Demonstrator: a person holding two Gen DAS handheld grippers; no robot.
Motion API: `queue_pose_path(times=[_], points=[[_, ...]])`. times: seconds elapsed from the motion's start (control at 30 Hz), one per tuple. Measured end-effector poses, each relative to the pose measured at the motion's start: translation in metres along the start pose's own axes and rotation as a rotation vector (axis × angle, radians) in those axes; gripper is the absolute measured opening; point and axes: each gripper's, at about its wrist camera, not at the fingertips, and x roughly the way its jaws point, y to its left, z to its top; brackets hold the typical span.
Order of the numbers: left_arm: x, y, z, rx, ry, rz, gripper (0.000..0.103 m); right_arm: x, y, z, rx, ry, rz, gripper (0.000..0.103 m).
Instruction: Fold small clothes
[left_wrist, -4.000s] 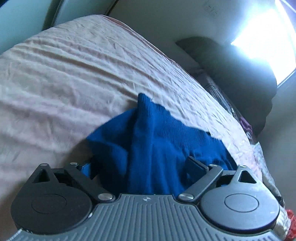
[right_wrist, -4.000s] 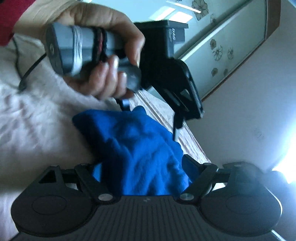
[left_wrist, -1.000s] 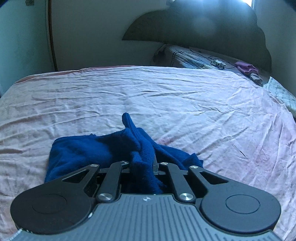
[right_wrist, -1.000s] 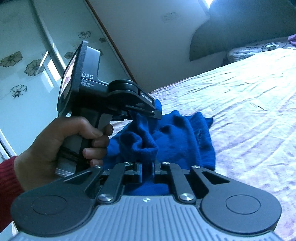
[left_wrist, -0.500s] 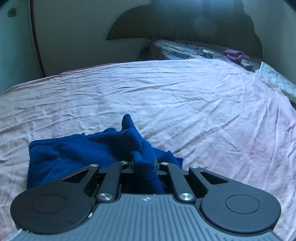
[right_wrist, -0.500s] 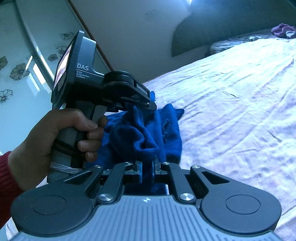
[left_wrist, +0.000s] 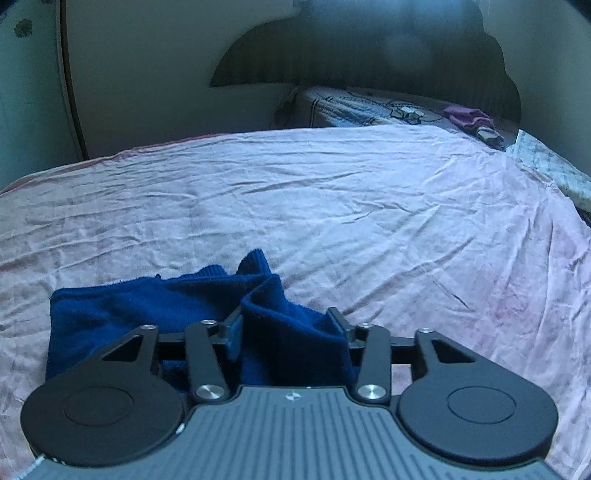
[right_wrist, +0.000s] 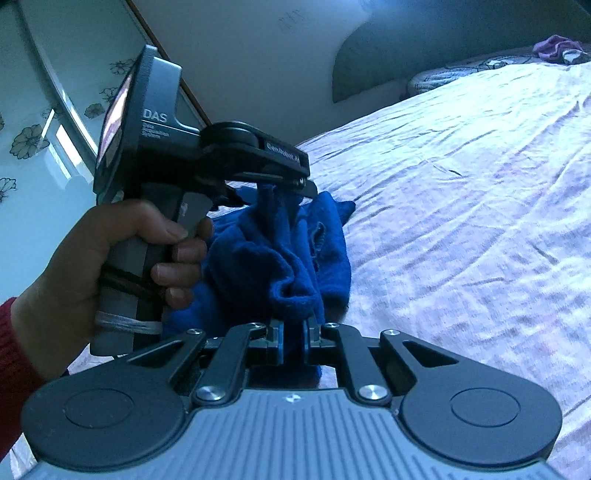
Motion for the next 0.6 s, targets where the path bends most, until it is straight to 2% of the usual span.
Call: queue_pose_path(times=[0.2,0.27,0.43,0.47,0.57,0.6], points=[[-0.010,0.002,0.004,-0.004,-0.029,0.005,0.074,-0.001,-0.002,-0.002,0.003,0.001,-0.009,0.009],[-0.018,0.009,0.008,-0.017,-0.051,0.013,0.077,-0.003,-0.001,-0.002,0.005,0.005,-0.010,0.009],[-0.051,0.048,0.024,-0.147,-0.138,0.021,0.089,-0.002,-0.010,0.000,0.062,0.034,0.019,0.014],[-0.057,0.057,0.025,-0.167,-0.152,0.018,0.091,-0.003,-0.012,0.001,0.068,0.036,0.022,0.019],[-0.075,0.079,0.017,-0.168,-0.166,0.041,0.092,-0.015,-0.015,0.005,0.042,0.011,-0.026,0.045],[-0.079,0.083,0.011,-0.154,-0.163,0.056,0.092,-0.020,-0.016,0.008,0.034,-0.011,-0.042,0.046]])
